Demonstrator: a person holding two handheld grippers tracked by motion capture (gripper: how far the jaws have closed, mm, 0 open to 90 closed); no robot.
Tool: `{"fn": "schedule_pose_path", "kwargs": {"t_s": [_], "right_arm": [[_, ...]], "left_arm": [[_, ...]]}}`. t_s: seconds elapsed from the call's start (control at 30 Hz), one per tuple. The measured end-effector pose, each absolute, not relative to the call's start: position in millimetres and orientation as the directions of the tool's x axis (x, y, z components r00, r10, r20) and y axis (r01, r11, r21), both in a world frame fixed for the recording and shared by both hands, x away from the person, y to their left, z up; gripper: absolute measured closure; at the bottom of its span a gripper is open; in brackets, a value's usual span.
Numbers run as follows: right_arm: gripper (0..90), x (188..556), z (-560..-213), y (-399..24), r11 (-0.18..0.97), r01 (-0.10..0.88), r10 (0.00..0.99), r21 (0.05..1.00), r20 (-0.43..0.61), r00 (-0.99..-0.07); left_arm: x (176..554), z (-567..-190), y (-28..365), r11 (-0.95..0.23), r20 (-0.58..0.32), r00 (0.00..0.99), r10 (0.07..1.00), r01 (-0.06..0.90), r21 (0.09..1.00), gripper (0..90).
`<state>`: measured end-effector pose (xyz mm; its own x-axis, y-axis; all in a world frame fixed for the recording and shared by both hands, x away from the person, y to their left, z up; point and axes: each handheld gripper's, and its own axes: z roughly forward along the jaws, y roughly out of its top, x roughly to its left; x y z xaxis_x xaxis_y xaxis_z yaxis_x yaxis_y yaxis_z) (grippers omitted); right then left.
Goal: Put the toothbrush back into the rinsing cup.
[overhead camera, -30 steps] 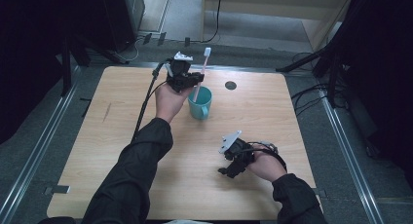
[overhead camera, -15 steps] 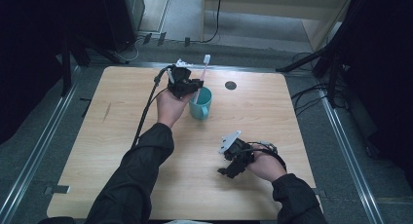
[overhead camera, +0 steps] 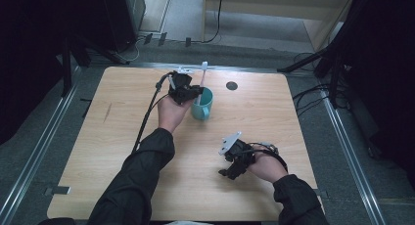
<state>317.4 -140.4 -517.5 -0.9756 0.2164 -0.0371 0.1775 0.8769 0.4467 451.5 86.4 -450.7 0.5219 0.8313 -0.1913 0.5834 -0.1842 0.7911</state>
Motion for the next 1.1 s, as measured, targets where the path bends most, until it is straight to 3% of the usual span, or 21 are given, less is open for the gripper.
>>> {"fn": "schedule_pose_path", "kwargs": {"t_s": [0.83, 1.1], "right_arm": [[18.3, 317.2, -518.3, -139.6, 0.881, 0.169, 0.206, 0.442, -0.036, -0.978], [18.4, 317.2, -518.5, -139.6, 0.881, 0.17, 0.206, 0.441, -0.035, -0.978]], "left_arm": [[449.9, -469.0, 85.1, -0.209, -0.199, 0.513, 0.835, 0.63, 0.748, 77.8], [448.6, -466.5, 83.3, -0.196, -0.216, 0.514, 0.83, 0.631, 0.75, 72.7]]}}
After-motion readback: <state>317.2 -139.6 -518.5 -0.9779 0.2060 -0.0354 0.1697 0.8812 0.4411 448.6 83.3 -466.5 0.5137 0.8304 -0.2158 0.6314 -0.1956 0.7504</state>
